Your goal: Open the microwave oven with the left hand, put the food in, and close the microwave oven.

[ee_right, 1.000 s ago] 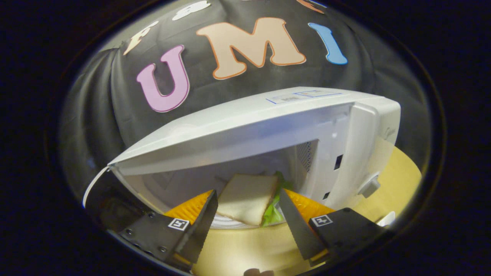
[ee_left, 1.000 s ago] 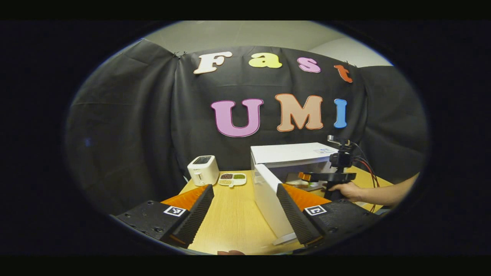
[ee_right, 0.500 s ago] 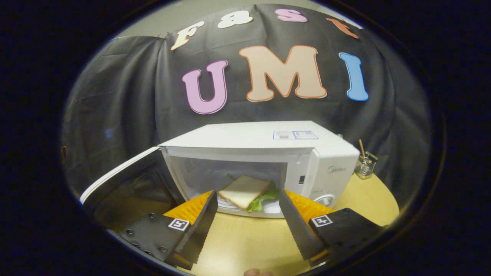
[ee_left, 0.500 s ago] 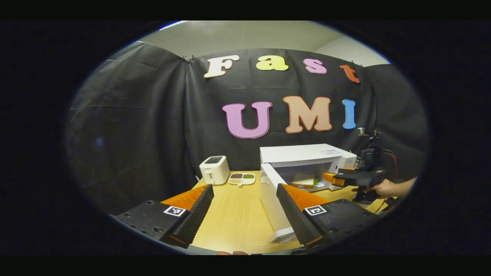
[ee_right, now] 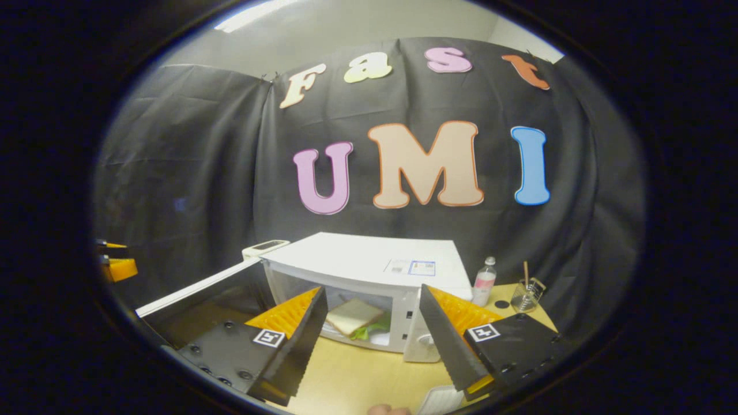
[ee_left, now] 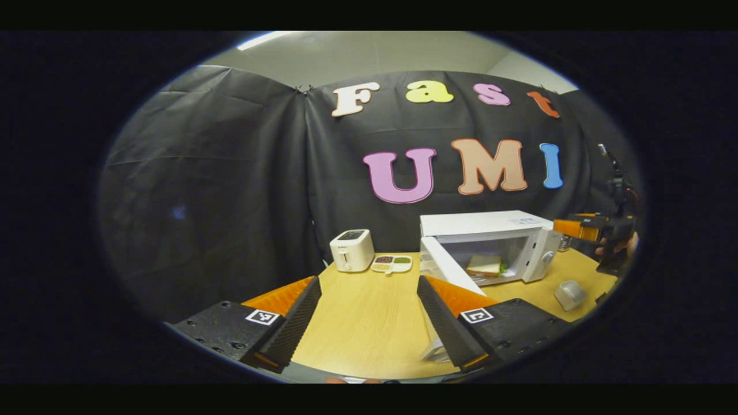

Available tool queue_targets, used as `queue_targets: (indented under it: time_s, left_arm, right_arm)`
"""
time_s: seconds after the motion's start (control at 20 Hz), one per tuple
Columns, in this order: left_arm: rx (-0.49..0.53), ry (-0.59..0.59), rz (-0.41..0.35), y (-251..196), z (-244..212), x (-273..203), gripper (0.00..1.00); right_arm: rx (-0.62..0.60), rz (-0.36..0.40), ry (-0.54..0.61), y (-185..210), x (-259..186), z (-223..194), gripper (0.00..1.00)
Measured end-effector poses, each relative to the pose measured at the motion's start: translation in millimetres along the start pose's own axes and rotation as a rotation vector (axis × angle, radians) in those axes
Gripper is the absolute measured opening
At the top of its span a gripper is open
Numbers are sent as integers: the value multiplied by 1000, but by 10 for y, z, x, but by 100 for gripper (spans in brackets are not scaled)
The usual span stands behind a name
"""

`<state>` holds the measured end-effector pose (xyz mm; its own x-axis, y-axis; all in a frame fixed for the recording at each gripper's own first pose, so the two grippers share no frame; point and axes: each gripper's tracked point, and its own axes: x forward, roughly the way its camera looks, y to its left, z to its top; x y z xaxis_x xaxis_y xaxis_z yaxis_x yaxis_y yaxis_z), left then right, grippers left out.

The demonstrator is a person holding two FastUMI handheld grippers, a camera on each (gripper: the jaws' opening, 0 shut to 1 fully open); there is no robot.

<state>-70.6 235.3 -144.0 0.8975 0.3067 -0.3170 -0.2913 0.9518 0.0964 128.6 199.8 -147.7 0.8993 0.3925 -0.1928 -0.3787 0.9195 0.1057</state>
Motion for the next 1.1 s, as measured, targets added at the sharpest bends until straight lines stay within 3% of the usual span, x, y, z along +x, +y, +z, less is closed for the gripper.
queue_targets:
  time_s: [0.1,0.15,0.3,0.35,0.4,0.75,1.1]
  left_arm:
    - [4,26,37,49,-151,13,90]
    - [-2,37,67,82,-210,36,80]
    - [-19,114,140,159,-456,61,32]
    - [-46,126,128,109,-528,37,16]
    - [-73,125,100,4,-519,27,0]
    - [-56,234,36,-324,-882,74,0]
    - [-6,233,-15,-598,-877,67,0]
  right_arm:
    - [3,1,-36,-102,-71,140,89]
    - [0,-1,-58,-134,-104,212,89]
    - [-49,-34,-111,-269,-167,351,89]
    - [-61,-39,-117,-285,-183,368,98]
    - [-61,-39,-124,-288,-207,399,89]
    - [-13,-47,-148,-392,-302,531,92]
    - [-14,-68,-174,-502,-416,650,92]
